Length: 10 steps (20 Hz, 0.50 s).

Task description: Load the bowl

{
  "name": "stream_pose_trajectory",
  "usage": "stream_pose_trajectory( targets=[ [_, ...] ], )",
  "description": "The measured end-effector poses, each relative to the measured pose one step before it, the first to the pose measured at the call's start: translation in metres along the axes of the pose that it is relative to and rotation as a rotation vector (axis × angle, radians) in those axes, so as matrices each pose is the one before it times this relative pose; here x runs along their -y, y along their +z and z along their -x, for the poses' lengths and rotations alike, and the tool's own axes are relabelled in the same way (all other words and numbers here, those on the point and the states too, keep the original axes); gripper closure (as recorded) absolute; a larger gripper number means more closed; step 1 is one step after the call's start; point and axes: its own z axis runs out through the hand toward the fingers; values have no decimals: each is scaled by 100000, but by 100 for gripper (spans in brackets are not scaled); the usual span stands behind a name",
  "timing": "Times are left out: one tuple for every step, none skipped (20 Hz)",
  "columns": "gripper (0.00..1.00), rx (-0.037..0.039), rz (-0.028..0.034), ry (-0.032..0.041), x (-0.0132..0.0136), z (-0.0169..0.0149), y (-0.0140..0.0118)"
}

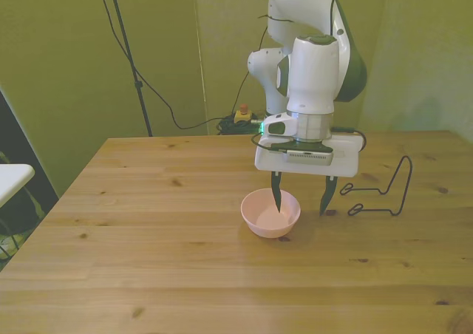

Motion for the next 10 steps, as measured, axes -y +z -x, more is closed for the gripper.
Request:
stream_pose_trajectory(
  targets=[
    [100,12,259,157,-49,-97,170],
    [100,38,140,50,-33,-20,86],
    [100,76,129,52,-26,-7,85],
    [100,118,111,31,-8,19,81],
    [100,120,165,48,-18,13,102],
    [100,114,216,60,-36,-4,139],
    [100,71,179,71,-39,-24,116],
    [100,24,161,137,-47,-61,103],
    [100,-30,111,163,-50,-86,59],
    [100,-56,57,144,-39,-89,27]
  ],
)
